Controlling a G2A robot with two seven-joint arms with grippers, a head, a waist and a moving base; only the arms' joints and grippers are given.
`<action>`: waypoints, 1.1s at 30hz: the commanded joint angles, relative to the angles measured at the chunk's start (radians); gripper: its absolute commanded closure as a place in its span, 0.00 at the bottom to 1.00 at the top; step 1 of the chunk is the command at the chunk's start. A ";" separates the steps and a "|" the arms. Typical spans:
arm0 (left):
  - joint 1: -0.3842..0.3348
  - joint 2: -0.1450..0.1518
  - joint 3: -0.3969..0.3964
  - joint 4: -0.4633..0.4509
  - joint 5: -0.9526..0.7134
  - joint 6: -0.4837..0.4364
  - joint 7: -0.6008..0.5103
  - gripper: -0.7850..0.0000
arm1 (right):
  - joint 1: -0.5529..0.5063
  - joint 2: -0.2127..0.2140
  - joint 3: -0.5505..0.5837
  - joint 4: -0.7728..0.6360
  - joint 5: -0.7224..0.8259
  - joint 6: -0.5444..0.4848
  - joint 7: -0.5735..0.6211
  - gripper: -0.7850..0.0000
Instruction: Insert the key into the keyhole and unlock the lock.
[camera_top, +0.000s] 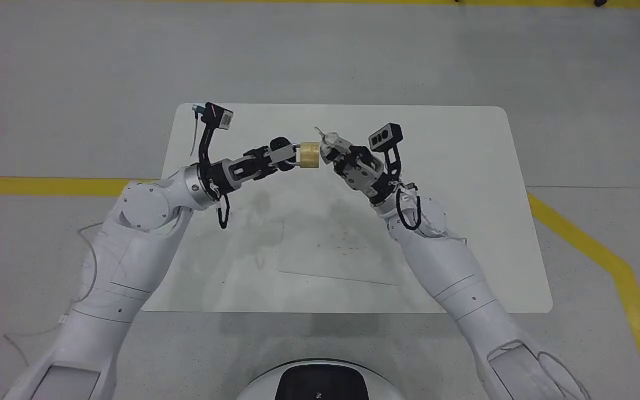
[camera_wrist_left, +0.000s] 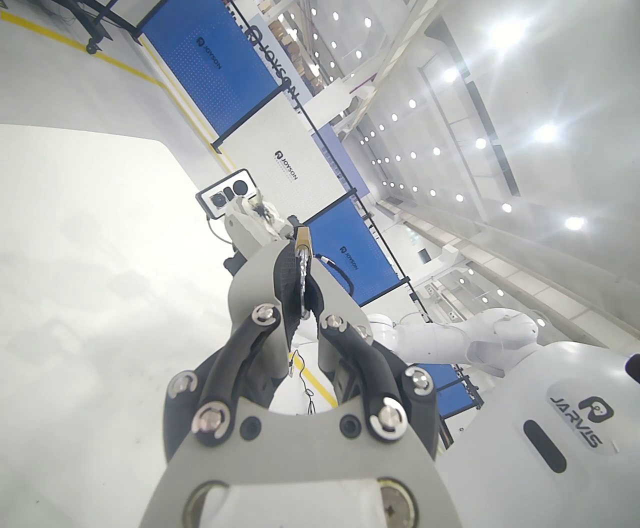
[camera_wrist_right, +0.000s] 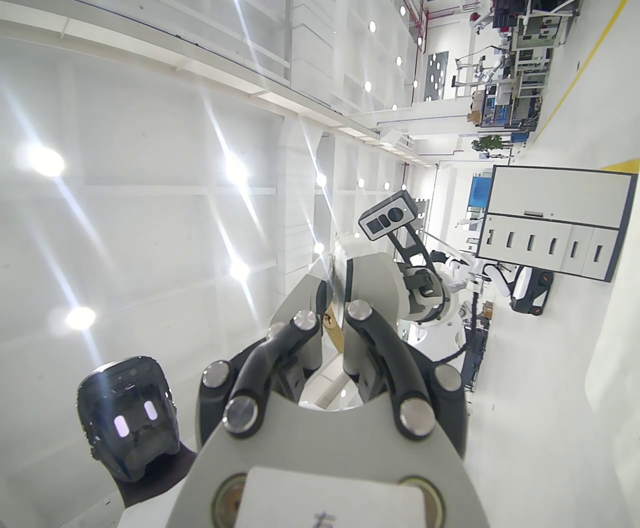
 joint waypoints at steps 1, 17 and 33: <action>-0.002 -0.001 0.001 0.006 0.007 -0.003 0.007 1.00 | 0.003 -0.004 0.001 0.007 0.007 0.001 0.007 1.00; -0.010 -0.005 0.013 0.014 0.106 -0.022 0.074 1.00 | -0.009 -0.020 0.029 0.001 0.036 0.060 0.056 1.00; -0.006 -0.004 0.011 0.009 0.089 -0.050 0.056 1.00 | 0.019 -0.048 0.018 0.065 0.003 0.069 -0.006 1.00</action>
